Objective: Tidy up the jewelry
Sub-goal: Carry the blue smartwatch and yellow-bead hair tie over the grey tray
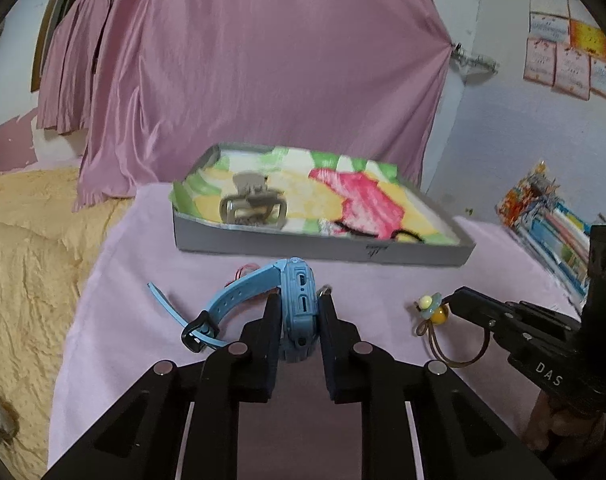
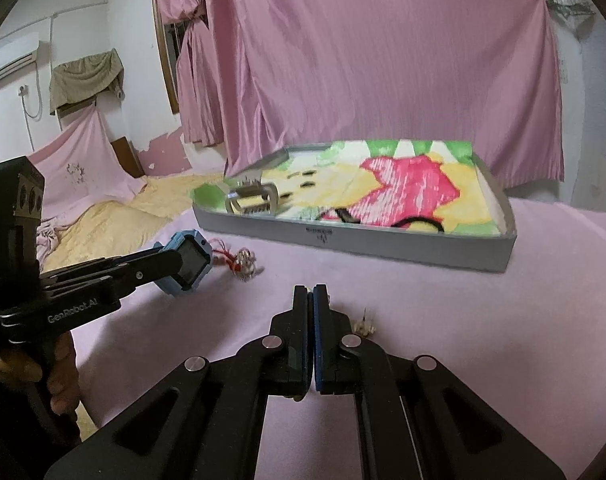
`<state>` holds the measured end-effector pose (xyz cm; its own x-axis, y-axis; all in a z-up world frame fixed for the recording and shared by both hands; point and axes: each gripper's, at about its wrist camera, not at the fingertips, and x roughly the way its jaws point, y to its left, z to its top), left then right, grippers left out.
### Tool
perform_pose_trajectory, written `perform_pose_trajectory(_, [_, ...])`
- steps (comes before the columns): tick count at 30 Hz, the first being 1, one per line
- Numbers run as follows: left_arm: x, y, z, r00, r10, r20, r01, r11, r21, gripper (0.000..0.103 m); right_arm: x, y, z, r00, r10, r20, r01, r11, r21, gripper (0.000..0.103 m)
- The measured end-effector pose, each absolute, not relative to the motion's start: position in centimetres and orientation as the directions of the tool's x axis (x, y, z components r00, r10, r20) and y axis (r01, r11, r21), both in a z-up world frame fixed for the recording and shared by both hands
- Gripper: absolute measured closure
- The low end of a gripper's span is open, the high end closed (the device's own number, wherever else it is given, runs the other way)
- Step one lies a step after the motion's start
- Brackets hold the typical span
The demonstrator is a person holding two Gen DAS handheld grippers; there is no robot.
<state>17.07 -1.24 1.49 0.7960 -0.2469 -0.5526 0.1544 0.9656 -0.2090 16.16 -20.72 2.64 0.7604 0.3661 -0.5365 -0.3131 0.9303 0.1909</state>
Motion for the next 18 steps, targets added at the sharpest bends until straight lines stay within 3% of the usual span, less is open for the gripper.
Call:
perform_pose_trajectory(11, [19.8, -3.2, 5.2, 0.838, -0.288, -0.464, 0.204, 0.953, -0.222, 0.086, 17.9, -23.2, 7.4, 0.86, 0.303, -0.409, -0.269, 0.953, 0.14, 0.1])
perform_pose_trajectory(18, [24.6, -5.2, 5.5, 0.801, -0.362, -0.476, 0.252, 0.926, -0.28, 0.086, 21.9, -25.8, 8.0, 0.888, 0.258, -0.38, -0.19, 0.96, 0.207, 0.1])
